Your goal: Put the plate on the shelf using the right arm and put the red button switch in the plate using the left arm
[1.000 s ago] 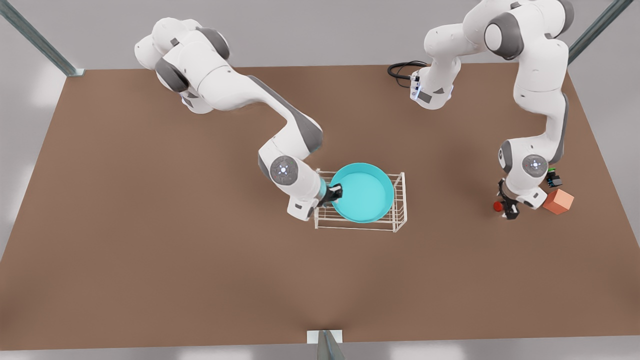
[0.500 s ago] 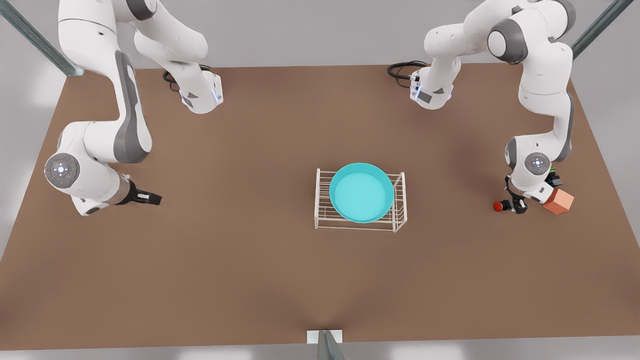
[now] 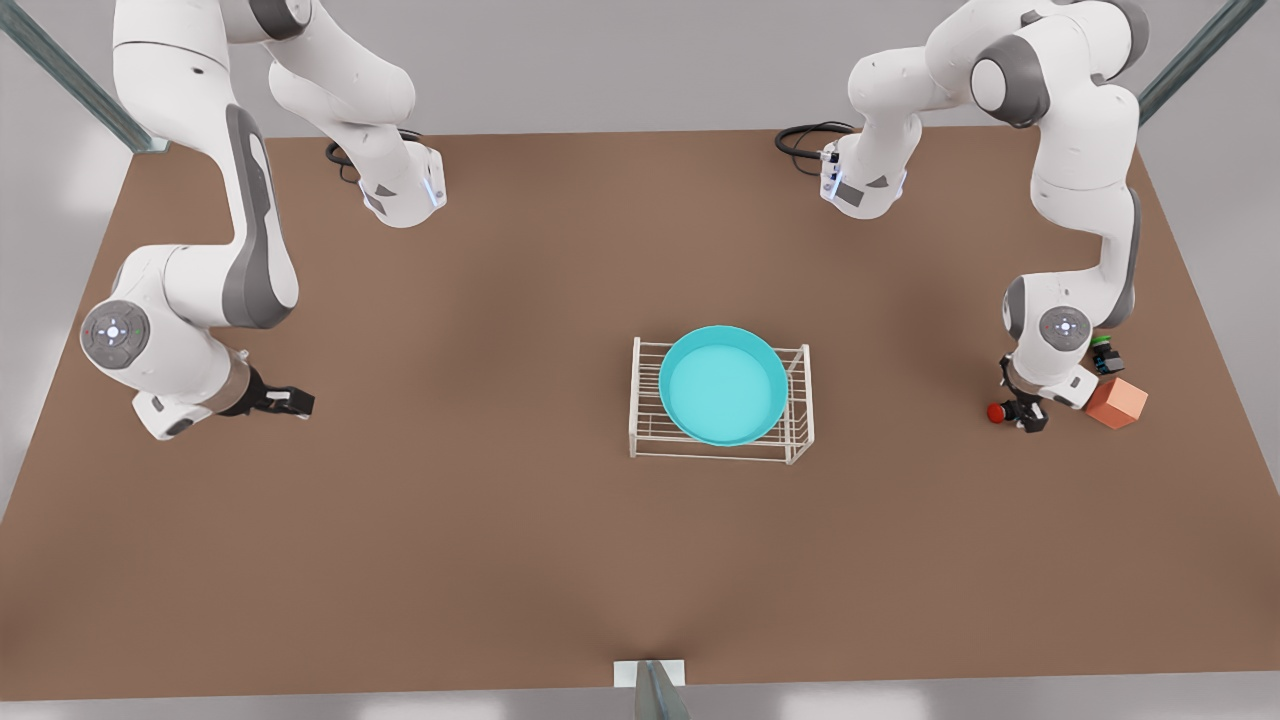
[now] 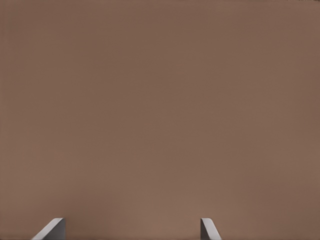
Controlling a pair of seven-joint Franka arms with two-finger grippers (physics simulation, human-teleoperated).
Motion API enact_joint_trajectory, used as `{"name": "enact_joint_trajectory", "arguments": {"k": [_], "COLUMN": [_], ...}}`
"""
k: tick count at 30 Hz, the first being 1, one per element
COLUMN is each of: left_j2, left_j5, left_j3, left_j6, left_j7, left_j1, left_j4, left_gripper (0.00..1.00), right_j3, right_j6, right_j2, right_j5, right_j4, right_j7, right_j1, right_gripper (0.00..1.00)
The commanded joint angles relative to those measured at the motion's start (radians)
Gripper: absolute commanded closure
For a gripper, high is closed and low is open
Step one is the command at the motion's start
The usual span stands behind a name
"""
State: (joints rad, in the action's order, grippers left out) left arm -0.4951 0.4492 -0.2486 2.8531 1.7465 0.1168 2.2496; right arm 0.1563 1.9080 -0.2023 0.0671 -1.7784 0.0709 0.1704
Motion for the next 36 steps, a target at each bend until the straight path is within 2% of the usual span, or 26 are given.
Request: {"name": "enact_joint_trajectory", "arguments": {"k": [1,2,4,6,8,11,16,19,20,22,24,26,29,32,36], "left_j2": [0.000,0.000,-0.005,-0.005,-0.005,0.000,0.053,0.066,0.084,0.107,0.139,0.139,0.141,0.171,0.142], "left_j5": [-0.001,-0.001,-0.003,-0.003,-0.003,-0.003,-0.006,-0.014,-0.079,-0.230,-0.328,-0.414,-0.417,-0.399,-0.350], "left_j3": [0.000,0.000,0.006,0.006,0.006,0.006,0.043,0.058,0.104,0.230,0.345,0.443,0.607,0.755,0.761], "left_j6": [-0.001,-0.001,-0.001,-0.001,-0.001,-0.004,-0.185,-0.192,-0.262,-0.524,-0.669,-0.893,-1.032,-1.091,-1.048], "left_j7": [0.054,0.056,0.065,0.071,0.071,0.071,0.067,0.067,0.065,0.074,0.102,0.188,0.370,0.471,0.613], "left_j1": [0.000,0.000,0.000,-0.003,-0.003,-0.003,-0.017,-0.020,-0.017,-0.020,-0.020,-0.020,-0.020,-0.025,-0.215], "left_j4": [-0.001,0.001,-0.001,-0.001,-0.001,-0.001,-0.045,-0.053,-0.085,-0.245,-0.350,-0.548,-0.720,-0.745,-0.734], "left_gripper": [0.05,0.16,0.25,0.38,0.47,0.54,0.54,0.53,0.53,0.53,0.53,0.53,0.53,0.53,0.53], "right_j3": [0.000,0.000,0.000,0.000,0.000,0.000,0.000,0.000,0.000,0.000,-0.001,-0.004,-0.003,-0.003,-0.003], "right_j6": [0.009,0.009,0.011,0.011,0.011,0.009,0.011,0.011,0.011,0.011,0.009,0.008,0.008,0.008,0.008], "right_j2": [0.000,0.000,-0.002,-0.005,-0.005,-0.005,-0.006,-0.006,-0.008,-0.006,-0.005,-0.003,-0.005,-0.005,-0.005], "right_j5": [-0.001,-0.001,-0.001,-0.001,-0.032,-0.035,-0.035,-0.035,-0.035,-0.035,-0.035,-0.035,-0.036,-0.036,-0.036], "right_j4": [0.001,0.001,0.001,0.002,0.002,0.002,0.002,0.004,0.004,0.005,0.005,0.007,0.004,0.004,0.004], "right_j7": [-0.125,-0.125,-0.125,-0.125,-0.141,-0.149,-0.148,-0.148,-0.148,-0.148,-0.146,-0.146,-0.144,-0.144,-0.143], "right_j1": [0.000,0.000,0.000,0.000,0.004,0.006,0.006,0.006,0.006,0.006,0.006,0.006,0.006,0.006,0.006], "right_gripper": [0.00,0.00,0.00,0.00,0.00,0.00,0.00,0.00,0.00,0.00,0.00,0.00,0.00,0.00,0.00]}}
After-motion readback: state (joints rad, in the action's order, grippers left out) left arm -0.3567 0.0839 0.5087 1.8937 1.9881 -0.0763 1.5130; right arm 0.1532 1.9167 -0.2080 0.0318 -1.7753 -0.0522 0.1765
